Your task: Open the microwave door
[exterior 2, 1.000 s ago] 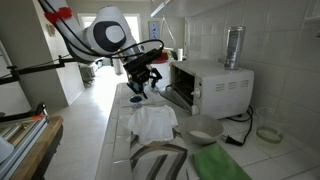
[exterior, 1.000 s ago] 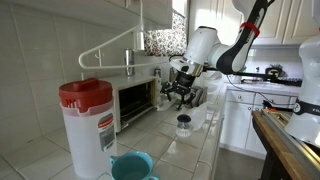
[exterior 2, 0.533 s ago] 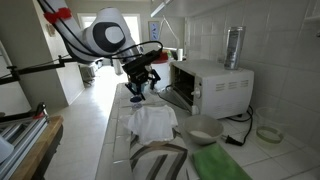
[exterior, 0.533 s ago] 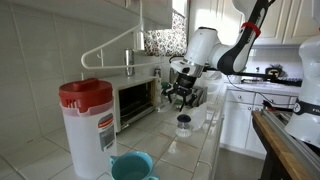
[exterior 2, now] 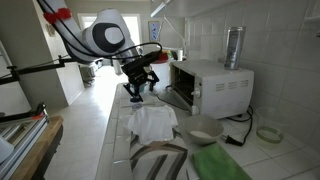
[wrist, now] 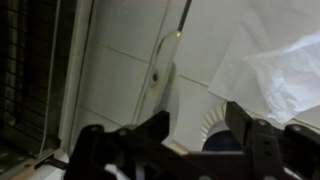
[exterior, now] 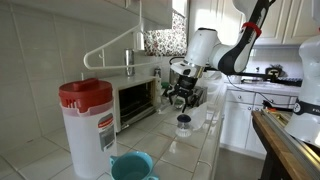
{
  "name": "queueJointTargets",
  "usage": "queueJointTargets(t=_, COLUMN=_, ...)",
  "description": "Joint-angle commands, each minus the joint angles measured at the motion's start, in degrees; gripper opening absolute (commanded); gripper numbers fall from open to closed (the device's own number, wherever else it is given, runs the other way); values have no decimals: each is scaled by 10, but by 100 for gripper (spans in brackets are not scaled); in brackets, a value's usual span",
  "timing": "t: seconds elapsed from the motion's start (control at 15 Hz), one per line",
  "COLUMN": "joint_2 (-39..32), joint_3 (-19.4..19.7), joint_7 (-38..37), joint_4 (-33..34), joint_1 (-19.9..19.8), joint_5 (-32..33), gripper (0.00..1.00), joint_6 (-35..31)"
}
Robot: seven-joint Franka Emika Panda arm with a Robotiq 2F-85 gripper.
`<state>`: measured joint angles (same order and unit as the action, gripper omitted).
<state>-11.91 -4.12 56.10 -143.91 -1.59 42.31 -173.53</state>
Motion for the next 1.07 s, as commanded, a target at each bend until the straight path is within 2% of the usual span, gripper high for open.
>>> queueJointTargets(t=0.0, joint_2=10, joint_3=-11, joint_7=26, joint_4=-8, joint_1=-10, joint_5=-12, gripper=46, joint_6=8)
queueJointTargets(t=0.07, joint_2=10, joint_3=-11, joint_7=27, joint_4=-9, joint_1=-10, joint_5=-12, gripper=54, joint_6=9)
queueJointTargets(t=0.13, joint_2=10, joint_3=-12, joint_7=28, joint_4=-9, joint_1=-11, joint_5=-13, gripper=44, joint_6=9)
queueJointTargets(t=0.2, joint_2=10, joint_3=-13, joint_7=29, joint_4=-9, joint_1=-11, joint_5=-14, gripper=39, joint_6=9)
queueJointTargets(t=0.27, joint_2=10, joint_3=-14, joint_7=29, joint_4=-9, joint_1=-11, joint_5=-13, gripper=35, joint_6=9)
queueJointTargets(t=0.33, joint_2=10, joint_3=-16, joint_7=29, joint_4=-10, joint_1=-12, joint_5=-13, gripper=35, joint_6=10)
queueJointTargets(t=0.6, joint_2=12, joint_3=-19, joint_7=30, joint_4=-14, joint_1=-13, joint_5=-15, gripper=50, joint_6=16)
queueJointTargets(t=0.67, joint_2=12, joint_3=-20, joint_7=31, joint_4=-16, joint_1=-14, joint_5=-15, gripper=20, joint_6=16)
queueJointTargets(t=0.73, joint_2=12, joint_3=-20, joint_7=32, joint_4=-16, joint_1=-14, joint_5=-15, gripper=19, joint_6=16)
queueJointTargets(t=0.8, joint_2=12, joint_3=-21, joint_7=32, joint_4=-16, joint_1=-14, joint_5=-15, gripper=29, joint_6=16)
queueJointTargets(t=1.0, joint_2=12, joint_3=-22, joint_7=33, joint_4=-16, joint_1=-16, joint_5=-16, gripper=39, joint_6=17)
